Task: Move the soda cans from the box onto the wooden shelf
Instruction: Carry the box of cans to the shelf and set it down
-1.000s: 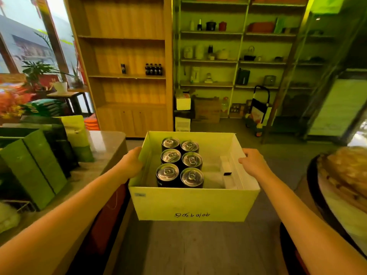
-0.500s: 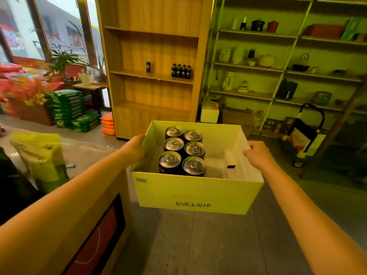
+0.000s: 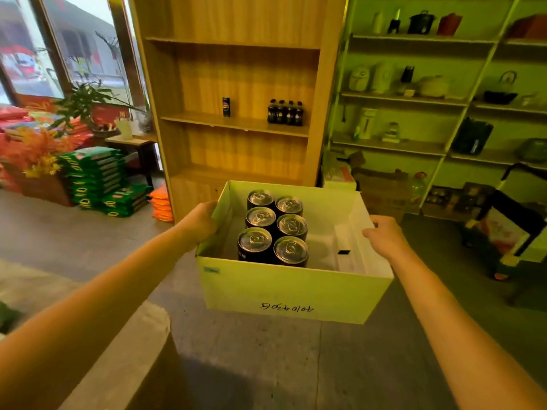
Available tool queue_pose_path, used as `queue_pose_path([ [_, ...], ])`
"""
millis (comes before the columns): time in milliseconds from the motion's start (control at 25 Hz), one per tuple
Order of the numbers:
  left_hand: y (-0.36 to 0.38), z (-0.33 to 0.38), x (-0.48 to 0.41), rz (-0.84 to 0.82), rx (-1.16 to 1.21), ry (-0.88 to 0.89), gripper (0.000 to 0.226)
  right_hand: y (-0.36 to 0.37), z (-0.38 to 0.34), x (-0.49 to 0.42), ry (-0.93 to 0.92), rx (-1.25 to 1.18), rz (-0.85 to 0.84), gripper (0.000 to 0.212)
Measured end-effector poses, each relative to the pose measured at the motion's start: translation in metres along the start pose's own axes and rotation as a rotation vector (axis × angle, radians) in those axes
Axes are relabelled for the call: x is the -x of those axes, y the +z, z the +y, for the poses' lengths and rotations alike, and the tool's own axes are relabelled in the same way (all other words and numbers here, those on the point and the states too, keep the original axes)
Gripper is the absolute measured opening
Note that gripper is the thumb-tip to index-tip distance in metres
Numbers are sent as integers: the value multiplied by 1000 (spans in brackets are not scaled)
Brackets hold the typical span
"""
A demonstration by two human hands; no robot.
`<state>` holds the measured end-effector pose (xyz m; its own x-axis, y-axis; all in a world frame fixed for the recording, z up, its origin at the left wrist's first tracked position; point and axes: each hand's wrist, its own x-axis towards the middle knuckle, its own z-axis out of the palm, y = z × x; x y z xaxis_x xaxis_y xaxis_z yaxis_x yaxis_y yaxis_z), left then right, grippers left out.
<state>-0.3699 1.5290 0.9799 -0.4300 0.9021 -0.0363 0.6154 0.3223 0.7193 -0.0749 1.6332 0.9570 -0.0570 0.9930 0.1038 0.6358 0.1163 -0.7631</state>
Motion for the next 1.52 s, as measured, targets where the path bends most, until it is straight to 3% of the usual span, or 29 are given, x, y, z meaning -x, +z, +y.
queue_pose_path([
  [480, -29, -40, -338, 238, 170, -246, 56, 190, -117, -381, -219, -21, -247, 28],
  [920, -141, -155, -541, 362, 224, -378, 60, 415, -253, -539, -286, -24, -420, 31],
  [1200, -223, -237, -700, 307, 137, -377, 66, 544, -320, -624, -224, -46, -371, 31],
  [1520, -234, -299, -882, 193, 108, -321, 70, 651, -350, -736, -159, -29, -265, 32],
])
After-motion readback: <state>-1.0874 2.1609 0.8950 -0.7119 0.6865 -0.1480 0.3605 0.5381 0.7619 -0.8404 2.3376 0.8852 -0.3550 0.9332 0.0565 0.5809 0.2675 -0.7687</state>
